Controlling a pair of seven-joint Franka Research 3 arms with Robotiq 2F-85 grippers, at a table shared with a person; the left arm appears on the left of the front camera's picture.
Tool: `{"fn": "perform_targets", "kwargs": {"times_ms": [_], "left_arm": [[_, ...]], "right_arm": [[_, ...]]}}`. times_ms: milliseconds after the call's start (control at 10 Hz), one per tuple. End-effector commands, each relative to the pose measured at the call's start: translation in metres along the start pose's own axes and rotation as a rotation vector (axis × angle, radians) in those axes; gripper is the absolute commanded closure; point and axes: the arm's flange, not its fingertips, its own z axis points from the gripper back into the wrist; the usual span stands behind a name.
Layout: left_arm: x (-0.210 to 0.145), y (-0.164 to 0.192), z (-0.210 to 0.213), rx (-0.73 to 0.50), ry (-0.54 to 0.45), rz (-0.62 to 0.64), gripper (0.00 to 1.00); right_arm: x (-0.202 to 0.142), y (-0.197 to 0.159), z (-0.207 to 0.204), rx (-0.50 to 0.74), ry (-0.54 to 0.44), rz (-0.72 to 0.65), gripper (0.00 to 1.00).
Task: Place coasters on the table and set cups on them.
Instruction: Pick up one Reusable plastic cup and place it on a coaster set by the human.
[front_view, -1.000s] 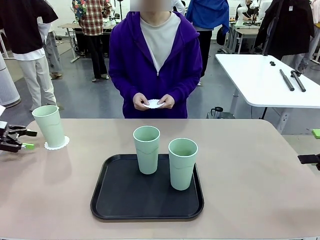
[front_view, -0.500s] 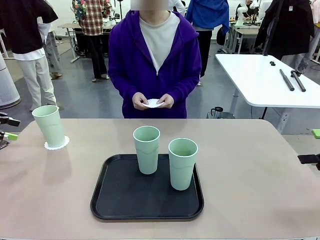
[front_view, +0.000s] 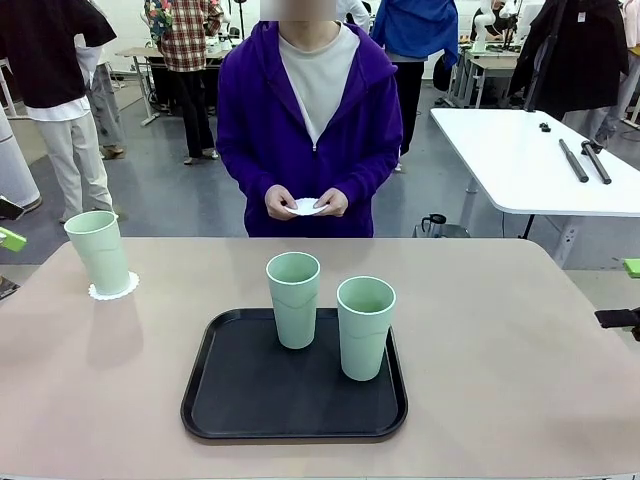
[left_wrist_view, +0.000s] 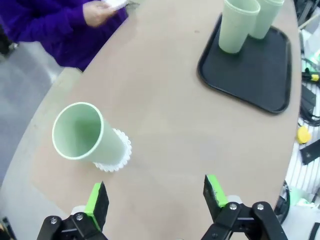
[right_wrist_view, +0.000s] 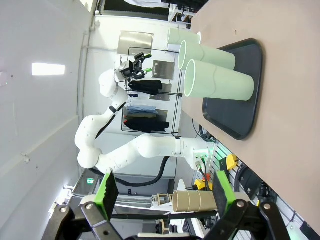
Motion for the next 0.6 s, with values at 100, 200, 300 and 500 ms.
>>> {"fn": "perform_targets", "kwargs": {"times_ms": [100,200,300,500], "left_arm": [[0.032,-0.041,0.006,-0.058,0.264,-0.007,0.0],[0.038,-0.056,0.01,-0.07,0.322,-0.031,0.0],[0.042,-0.066,0.01,-0.087,0.396,-0.062,0.0],[0.042,-0.07,0.008,-0.114,0.438,-0.097,0.0]], "right_arm": [[0.001,0.002,0.001,0.012,-0.009,0.004,0.0],[0.001,0.002,0.001,0.012,-0.009,0.004,0.0],[0.001,0.002,0.001,0.012,-0.009,0.004,0.0],[0.001,0.002,0.001,0.012,-0.009,0.004,0.0]]}}
